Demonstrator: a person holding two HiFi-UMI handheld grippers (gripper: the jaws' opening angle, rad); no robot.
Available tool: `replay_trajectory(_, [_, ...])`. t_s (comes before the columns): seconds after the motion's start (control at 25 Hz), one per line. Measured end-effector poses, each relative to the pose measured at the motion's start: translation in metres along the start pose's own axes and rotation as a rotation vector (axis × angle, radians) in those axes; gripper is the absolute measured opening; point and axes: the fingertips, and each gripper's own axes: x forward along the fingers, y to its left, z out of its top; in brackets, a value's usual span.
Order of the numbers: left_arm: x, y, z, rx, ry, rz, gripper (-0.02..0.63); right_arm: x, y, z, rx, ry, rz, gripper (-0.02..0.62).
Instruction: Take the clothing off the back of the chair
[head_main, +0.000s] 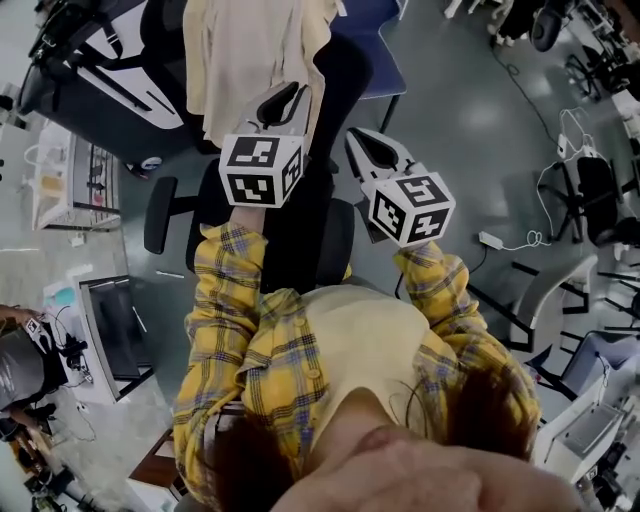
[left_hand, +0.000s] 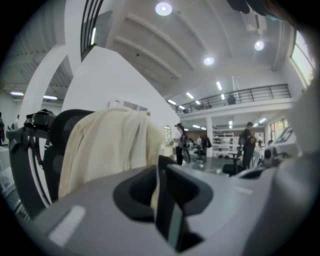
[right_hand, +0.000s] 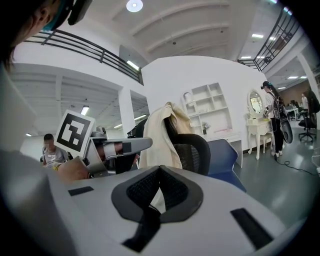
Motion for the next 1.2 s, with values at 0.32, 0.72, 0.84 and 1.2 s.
replay_trajectory(0.32, [0.019, 0.002, 0.025, 0.103, -0.057, 0.103, 0.263, 0.015, -0.011, 0.003, 0.005, 0.012, 0.043, 0.012])
replay_trajectory(0.72, [0.042, 0.027, 0.039, 0.189, -0.083, 0.282, 0.411, 0.033, -0.008, 0.01, 0.003, 0.015, 0.112, 0.012])
replay_trajectory(0.84, [0.048, 0.039, 0.038, 0.194, -0.071, 0.316, 0.413, 0.037, -0.007, 0.007, 0.012, 0.023, 0.131, 0.012])
replay_trajectory(1.2, [0.041, 0.117, 0.041, 0.122, -0.023, 0.411, 0.414, 0.042, -0.013, 0.003, 0.021, 0.037, 0.149, 0.012])
